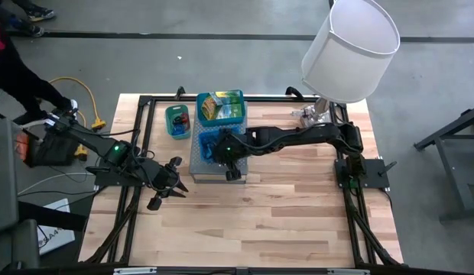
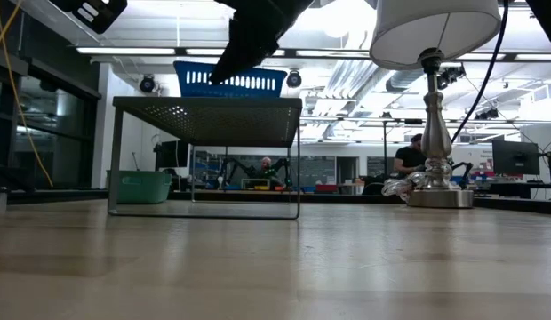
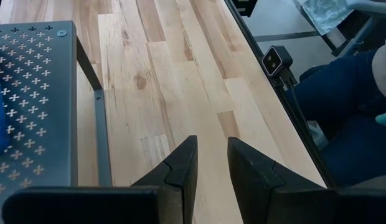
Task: Pick & Place Office Desk Supplies
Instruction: Put the blue basket with rubberbands on the shelf
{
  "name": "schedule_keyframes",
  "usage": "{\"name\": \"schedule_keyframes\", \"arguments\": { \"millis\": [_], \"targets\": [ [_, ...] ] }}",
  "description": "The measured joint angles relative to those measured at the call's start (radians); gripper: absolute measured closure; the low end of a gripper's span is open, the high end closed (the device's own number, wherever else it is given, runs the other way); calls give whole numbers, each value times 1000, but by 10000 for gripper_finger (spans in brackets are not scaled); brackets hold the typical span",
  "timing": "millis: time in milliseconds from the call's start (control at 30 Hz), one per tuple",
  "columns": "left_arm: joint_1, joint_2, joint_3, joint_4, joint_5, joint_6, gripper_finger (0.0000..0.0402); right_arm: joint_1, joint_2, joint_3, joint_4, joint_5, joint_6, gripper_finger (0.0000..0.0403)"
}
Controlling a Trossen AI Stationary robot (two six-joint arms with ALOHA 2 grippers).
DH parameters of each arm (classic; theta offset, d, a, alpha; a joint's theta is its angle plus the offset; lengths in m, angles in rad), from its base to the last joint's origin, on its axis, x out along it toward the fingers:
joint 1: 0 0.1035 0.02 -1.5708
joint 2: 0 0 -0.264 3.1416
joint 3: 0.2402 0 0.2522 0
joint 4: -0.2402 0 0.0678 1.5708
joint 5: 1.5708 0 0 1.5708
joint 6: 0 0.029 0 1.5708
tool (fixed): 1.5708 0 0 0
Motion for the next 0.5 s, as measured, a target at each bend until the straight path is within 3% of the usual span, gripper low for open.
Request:
{"name": "schedule_keyframes", "arguments": {
  "millis": [500],
  "targets": [
    [0,0,0,2,0,0,319,-24,-49,-3,-89,-151,-237,399]
  ]
}}
